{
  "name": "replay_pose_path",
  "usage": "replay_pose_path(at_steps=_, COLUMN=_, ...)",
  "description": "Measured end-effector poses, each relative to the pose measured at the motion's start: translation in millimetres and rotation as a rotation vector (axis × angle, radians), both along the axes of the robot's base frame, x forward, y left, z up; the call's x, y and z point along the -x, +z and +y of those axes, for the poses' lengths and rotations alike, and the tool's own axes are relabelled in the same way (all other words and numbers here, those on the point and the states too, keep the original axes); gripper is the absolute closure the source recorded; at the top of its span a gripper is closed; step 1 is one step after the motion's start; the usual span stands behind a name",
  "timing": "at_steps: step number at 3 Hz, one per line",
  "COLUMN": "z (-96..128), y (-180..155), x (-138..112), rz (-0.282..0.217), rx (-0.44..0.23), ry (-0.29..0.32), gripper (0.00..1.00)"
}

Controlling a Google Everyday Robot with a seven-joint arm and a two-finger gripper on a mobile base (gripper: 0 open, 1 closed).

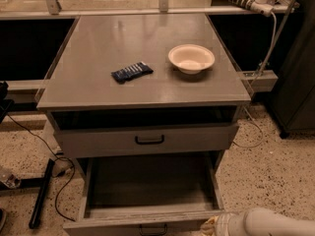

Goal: Close middle drawer

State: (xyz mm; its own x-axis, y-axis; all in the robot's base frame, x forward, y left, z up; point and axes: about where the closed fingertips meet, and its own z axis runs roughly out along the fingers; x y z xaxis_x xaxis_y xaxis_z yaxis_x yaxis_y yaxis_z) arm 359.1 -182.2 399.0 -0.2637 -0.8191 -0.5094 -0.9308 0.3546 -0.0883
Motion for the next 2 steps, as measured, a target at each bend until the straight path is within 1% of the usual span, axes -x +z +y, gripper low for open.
replay_pose_path(at_steps=2, z=0.0, y=0.0, x=0.0, rz=0.0, rx=0.0, ry=0.0, gripper=0.35)
